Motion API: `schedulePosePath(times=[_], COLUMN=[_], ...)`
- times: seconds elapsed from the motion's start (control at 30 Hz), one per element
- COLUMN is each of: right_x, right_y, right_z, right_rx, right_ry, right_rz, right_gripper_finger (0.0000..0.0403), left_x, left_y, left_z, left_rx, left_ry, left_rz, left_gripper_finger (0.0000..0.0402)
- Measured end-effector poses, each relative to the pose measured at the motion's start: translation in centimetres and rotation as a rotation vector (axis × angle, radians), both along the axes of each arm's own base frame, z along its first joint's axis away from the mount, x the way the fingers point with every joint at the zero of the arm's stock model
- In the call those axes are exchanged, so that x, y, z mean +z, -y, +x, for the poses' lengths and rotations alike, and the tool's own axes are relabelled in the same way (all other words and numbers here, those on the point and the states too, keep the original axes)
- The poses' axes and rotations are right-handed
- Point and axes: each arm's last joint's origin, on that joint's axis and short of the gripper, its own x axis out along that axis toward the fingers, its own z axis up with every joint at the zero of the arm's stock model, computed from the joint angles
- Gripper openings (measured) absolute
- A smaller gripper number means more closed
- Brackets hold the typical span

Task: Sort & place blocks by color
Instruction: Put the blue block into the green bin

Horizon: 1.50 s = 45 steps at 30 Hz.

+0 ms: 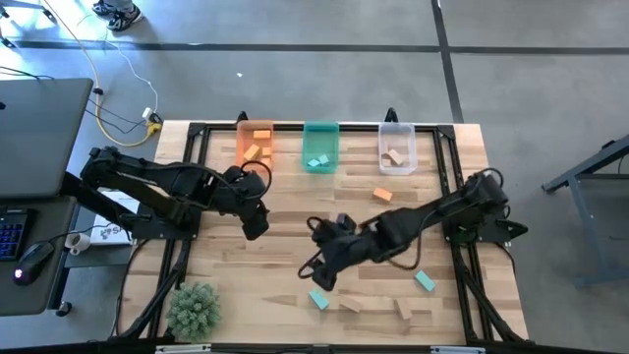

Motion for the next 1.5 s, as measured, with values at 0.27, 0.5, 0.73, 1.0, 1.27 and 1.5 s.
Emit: schedulePosePath(times=[0.27,0.5,0.73,1.0,1.27,1.5], right_x=[-3.7,-7.7,-11.0,-13.6,-16.2,-18.1], right_y=[-1.5,-2.9,-4.5,-6.2,-7.6,-8.3], right_z=[1.6,2.9,3.4,3.7,3.9,3.9], right_rx=[-0.116,-0.183,-0.217,-0.225,-0.200,-0.193], right_ry=[-0.144,-0.251,-0.337,-0.364,-0.389,-0.420], right_rz=[0.139,0.206,0.240,0.242,0.223,0.199], right_gripper_finger=[0.0302,0.0302,0.0302,0.0302,0.0302,0.0301], left_x=[0.0,0.0,0.0,-0.1,-0.1,-0.1], left_y=[0.1,0.1,0.1,0.1,0.1,0.1], left_z=[0.0,0.0,-0.1,-0.2,-0.2,-0.2], left_rx=[-0.006,-0.011,-0.018,-0.019,-0.018,-0.012], left_ry=[0.000,-0.006,-0.012,-0.028,-0.027,-0.025], left_rz=[0.000,0.007,0.011,0.014,0.014,0.010], left_gripper_finger=[0.0213,0.0213,0.0213,0.0213,0.0213,0.0213])
